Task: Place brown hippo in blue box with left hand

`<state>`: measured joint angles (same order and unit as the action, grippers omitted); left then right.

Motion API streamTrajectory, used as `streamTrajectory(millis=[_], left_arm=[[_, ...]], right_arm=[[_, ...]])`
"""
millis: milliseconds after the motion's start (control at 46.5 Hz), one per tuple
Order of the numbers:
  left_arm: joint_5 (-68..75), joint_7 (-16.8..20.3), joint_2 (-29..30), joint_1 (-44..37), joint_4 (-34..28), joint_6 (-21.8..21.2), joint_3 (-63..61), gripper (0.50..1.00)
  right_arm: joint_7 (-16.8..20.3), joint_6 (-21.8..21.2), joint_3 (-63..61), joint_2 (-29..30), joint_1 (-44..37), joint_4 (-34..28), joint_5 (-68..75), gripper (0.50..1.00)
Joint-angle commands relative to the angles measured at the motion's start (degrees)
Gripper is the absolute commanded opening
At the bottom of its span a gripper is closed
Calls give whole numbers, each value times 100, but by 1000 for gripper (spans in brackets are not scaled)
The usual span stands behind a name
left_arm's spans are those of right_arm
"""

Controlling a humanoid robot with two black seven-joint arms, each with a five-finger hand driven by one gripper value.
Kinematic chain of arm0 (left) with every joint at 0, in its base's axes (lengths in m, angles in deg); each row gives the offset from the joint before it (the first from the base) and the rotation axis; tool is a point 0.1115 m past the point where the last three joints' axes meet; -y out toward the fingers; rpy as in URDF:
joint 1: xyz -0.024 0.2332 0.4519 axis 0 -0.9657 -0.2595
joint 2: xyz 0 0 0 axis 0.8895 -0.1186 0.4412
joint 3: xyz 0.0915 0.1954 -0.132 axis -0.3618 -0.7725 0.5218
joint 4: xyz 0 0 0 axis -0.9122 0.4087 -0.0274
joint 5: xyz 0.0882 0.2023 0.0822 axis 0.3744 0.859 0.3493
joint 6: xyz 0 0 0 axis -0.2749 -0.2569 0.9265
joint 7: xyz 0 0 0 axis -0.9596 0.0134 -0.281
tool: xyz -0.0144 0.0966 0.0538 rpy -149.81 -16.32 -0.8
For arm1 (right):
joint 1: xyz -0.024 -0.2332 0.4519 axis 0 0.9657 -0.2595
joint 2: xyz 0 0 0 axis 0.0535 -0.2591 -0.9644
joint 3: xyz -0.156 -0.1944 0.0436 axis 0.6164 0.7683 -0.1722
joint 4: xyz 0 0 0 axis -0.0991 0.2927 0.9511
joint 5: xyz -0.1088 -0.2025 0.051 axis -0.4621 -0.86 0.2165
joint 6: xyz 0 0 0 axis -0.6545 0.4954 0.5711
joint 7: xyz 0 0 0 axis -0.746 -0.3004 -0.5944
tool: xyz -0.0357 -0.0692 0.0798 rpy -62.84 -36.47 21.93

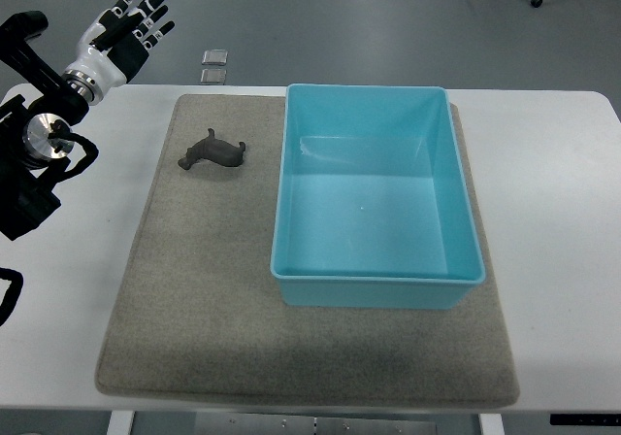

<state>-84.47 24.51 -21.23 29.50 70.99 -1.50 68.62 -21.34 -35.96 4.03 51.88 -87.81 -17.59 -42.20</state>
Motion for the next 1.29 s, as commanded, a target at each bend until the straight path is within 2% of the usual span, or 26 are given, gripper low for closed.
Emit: streamTrajectory(millis=[0, 301, 516, 667, 946, 1097, 1269], left_arm=[[384, -3, 3, 8, 26, 138, 6, 994], [586, -55, 29, 140, 35, 270, -11, 994], [2219, -38, 117, 272, 193, 314, -37, 988], [3397, 6, 398, 264, 474, 332, -46, 988], [4549, 6, 1013, 184, 1283, 393, -55, 990], [4928, 6, 1259, 123, 1704, 376, -81, 984], [4972, 129, 1532, 140, 2153, 156, -731, 973]], right_arm=[[0, 0, 0, 0, 0, -5, 0, 936], [0, 0, 0, 0, 0, 4, 0, 936], [0, 0, 0, 0, 0, 4, 0, 936], [0, 0, 0, 0, 0, -5, 0, 936], [0, 0, 0, 0, 0, -5, 0, 936], [0, 0, 0, 0, 0, -5, 0, 936], [0, 0, 0, 0, 0, 4, 0, 936]])
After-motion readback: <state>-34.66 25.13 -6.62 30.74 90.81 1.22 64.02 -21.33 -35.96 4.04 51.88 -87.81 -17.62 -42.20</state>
